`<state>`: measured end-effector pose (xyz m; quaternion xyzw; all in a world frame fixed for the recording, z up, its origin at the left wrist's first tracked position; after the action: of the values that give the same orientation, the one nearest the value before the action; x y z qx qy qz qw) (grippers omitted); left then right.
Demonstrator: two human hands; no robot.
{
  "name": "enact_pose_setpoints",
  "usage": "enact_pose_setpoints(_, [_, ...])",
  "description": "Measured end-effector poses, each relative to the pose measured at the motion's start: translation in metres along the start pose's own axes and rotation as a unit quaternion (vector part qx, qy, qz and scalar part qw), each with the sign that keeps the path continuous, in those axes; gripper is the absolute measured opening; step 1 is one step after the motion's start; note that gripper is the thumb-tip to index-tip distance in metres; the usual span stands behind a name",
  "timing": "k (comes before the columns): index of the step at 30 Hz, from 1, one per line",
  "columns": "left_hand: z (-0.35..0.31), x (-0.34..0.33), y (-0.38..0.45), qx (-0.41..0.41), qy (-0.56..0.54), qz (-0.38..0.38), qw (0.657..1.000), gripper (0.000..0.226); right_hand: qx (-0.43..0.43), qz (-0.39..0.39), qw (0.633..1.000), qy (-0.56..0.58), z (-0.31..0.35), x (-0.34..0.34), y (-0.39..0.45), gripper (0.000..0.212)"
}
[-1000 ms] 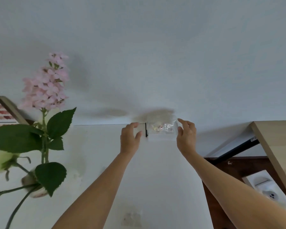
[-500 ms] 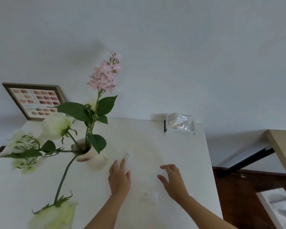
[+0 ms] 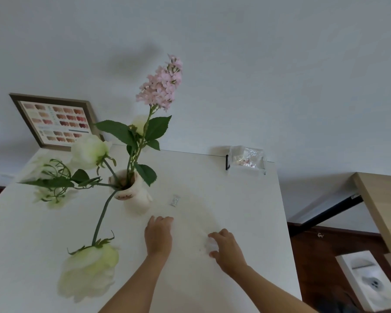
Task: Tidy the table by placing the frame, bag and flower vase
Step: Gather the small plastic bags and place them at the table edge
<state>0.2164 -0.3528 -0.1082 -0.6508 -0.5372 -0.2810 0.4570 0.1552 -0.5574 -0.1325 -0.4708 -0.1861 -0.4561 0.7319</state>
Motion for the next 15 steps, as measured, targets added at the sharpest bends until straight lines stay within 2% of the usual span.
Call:
enact_pose_setpoints(2, [-0.001, 0.002, -0.001, -0.010, -0.029, 0.002, 1.000, 0.030, -0.009, 0.001, 1.000, 0.004, 0.000, 0.000, 0.000, 0.048])
enact_pose_setpoints(8, [0.012, 0.000, 0.005, 0.042, -0.135, 0.039, 0.989, 0.055, -0.032, -0.002, 0.999, 0.019, -0.006, 0.000, -0.001, 0.037])
enact_pose_setpoints(11, [0.010, -0.004, 0.013, 0.052, -0.193, 0.055, 0.978, 0.049, -0.041, -0.001, 0.999, 0.027, -0.009, 0.001, 0.000, 0.030])
enact_pose_setpoints(15, [-0.004, 0.002, 0.022, 0.051, -0.241, 0.023, 0.969, 0.035, -0.053, 0.008, 0.998, 0.025, -0.014, 0.003, 0.000, 0.026])
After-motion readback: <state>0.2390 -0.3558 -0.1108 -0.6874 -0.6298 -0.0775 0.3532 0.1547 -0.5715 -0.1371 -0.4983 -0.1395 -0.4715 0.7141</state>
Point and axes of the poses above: each hand's wrist, its own y-axis towards the middle knuckle, its own x-axis out of the back of the hand, z = x × y, the point moved 10 cm from there along y, towards the middle knuckle, and after that the axes turned 14 degrees about z, right-handed, at the moved point
